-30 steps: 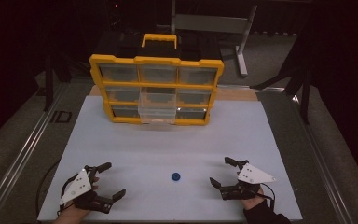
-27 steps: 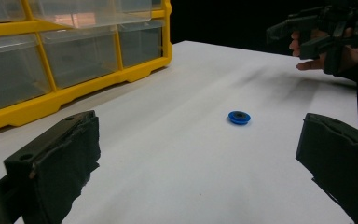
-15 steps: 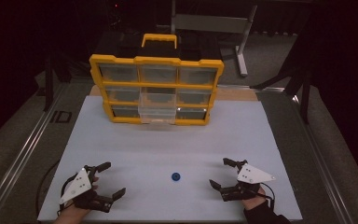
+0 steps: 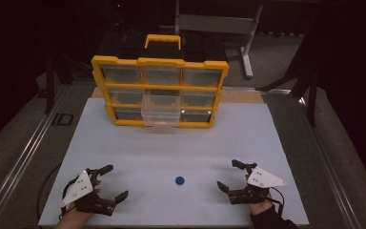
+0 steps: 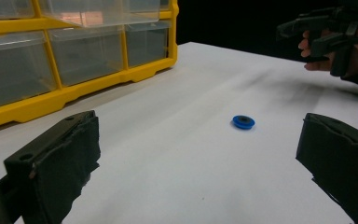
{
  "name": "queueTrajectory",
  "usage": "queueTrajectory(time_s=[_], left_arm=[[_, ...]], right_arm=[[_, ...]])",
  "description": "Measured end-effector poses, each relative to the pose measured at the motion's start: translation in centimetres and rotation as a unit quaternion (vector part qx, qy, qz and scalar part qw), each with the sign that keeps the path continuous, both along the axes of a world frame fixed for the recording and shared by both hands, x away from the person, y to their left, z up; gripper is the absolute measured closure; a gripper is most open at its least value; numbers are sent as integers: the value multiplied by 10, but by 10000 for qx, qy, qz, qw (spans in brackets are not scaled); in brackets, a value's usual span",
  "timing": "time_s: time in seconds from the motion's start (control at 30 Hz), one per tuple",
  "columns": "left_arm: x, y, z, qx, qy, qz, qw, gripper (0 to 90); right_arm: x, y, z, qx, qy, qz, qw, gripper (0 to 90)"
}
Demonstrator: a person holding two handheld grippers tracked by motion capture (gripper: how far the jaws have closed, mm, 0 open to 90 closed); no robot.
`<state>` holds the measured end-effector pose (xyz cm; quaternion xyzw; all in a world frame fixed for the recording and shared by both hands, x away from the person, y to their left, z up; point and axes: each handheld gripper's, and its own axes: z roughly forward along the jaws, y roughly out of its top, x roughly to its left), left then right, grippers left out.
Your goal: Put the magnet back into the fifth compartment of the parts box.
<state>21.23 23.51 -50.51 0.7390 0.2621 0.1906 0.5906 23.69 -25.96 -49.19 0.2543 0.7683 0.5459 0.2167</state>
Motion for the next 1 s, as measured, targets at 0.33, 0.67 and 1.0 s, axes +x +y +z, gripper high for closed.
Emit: queueTrajectory(time_s=[0.33, 0.67, 1.0], left_arm=[[9, -5, 25, 70, -31, -150, 9999, 0], [22, -15, 56, 99, 16, -400, 9991, 0], [33, -30, 79, 200, -20, -759, 9969, 0]], right_arm=[[-1, -1, 4, 111, -33, 15, 9999, 98], [-1, -2, 5, 167, -31, 18, 9999, 98], [-1, -2, 6, 223, -29, 36, 9997, 98]])
